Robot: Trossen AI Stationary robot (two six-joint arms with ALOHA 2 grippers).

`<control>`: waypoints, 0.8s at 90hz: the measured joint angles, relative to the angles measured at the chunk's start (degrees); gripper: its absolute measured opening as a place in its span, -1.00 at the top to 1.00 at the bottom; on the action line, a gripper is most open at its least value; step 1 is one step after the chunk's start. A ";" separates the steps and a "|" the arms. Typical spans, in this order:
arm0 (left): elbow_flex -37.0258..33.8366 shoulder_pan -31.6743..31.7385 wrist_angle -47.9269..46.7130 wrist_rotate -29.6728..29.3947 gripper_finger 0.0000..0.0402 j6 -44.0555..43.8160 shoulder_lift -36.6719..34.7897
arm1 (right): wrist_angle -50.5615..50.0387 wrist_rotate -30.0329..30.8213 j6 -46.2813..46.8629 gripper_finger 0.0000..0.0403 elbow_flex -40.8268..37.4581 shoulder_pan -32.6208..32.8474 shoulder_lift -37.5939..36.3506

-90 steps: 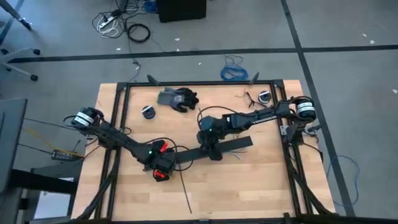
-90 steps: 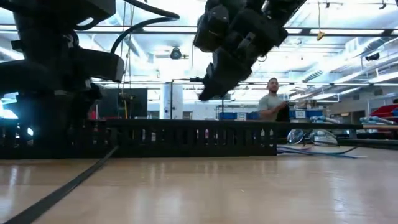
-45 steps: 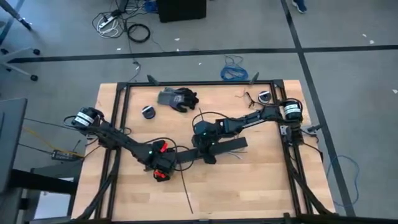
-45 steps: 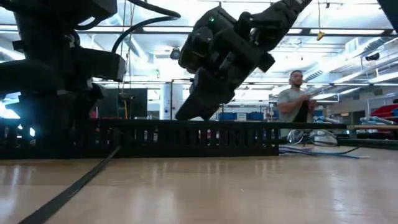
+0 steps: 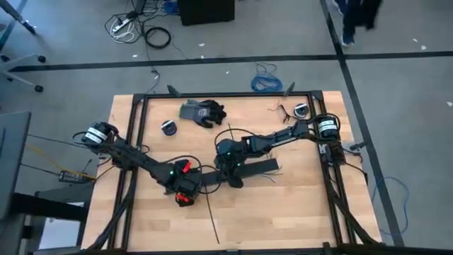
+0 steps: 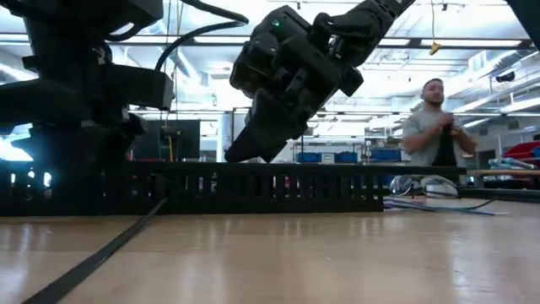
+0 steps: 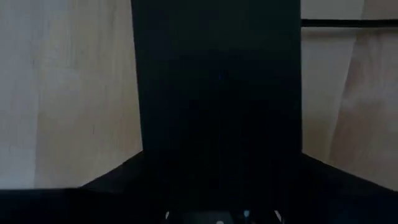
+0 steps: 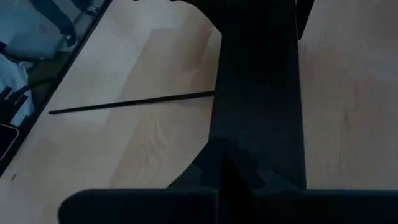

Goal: Ziptie cables
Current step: Close the black cable duct

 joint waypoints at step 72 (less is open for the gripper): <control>-6.50 -4.28 -2.80 2.21 -0.56 -10.92 -9.51 | -0.93 -0.42 -0.23 1.00 -0.02 0.00 -0.07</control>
